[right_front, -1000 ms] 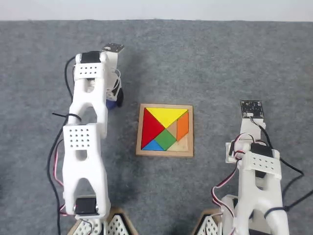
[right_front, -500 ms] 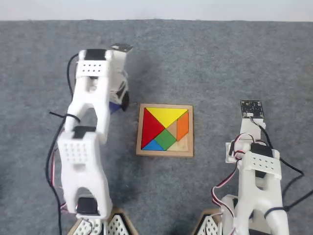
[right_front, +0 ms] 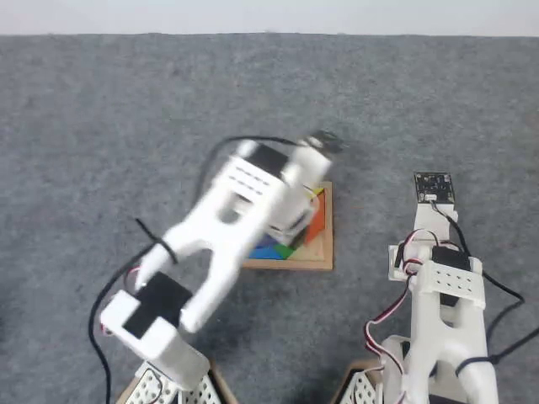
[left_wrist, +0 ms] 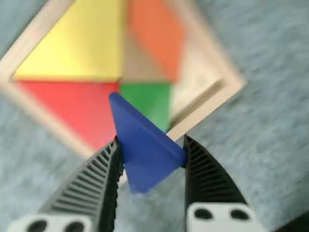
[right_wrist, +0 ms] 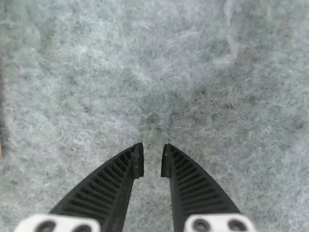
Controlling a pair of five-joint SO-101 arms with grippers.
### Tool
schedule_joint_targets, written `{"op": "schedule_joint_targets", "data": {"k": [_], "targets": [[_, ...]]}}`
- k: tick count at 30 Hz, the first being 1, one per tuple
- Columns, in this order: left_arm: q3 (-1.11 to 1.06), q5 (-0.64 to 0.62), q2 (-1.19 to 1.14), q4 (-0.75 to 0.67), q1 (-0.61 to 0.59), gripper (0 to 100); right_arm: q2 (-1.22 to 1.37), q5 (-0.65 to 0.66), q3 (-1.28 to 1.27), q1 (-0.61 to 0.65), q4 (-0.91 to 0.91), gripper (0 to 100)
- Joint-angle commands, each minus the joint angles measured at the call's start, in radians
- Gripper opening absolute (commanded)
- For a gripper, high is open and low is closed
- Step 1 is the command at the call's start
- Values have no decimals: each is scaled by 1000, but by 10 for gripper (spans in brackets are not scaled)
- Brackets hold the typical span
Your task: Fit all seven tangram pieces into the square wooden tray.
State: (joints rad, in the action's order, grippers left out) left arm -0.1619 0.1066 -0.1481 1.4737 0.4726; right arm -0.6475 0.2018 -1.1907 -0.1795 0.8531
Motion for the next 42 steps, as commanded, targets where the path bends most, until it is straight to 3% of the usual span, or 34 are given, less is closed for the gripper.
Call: {"op": "schedule_joint_targets", "data": {"k": [1,9,19,25,34,39,42], "targets": [[-1,-51,15,-120,81,13,-33,5,2,-21,-7,87],[1,-75,-133,-249,107,13,-33,5,3,-18,-15,87],[-5,-74,-158,-255,147,13,-33,6,3,-18,-15,87],[-16,-77,-158,-253,147,107,-33,6,3,-18,-15,87],[-28,-75,-153,-252,161,123,-33,8,3,-16,-15,87],[-27,-72,-158,-253,192,214,-31,8,3,-16,-15,87],[-24,-72,-158,-255,187,217,-31,8,3,-15,-15,87]]}}
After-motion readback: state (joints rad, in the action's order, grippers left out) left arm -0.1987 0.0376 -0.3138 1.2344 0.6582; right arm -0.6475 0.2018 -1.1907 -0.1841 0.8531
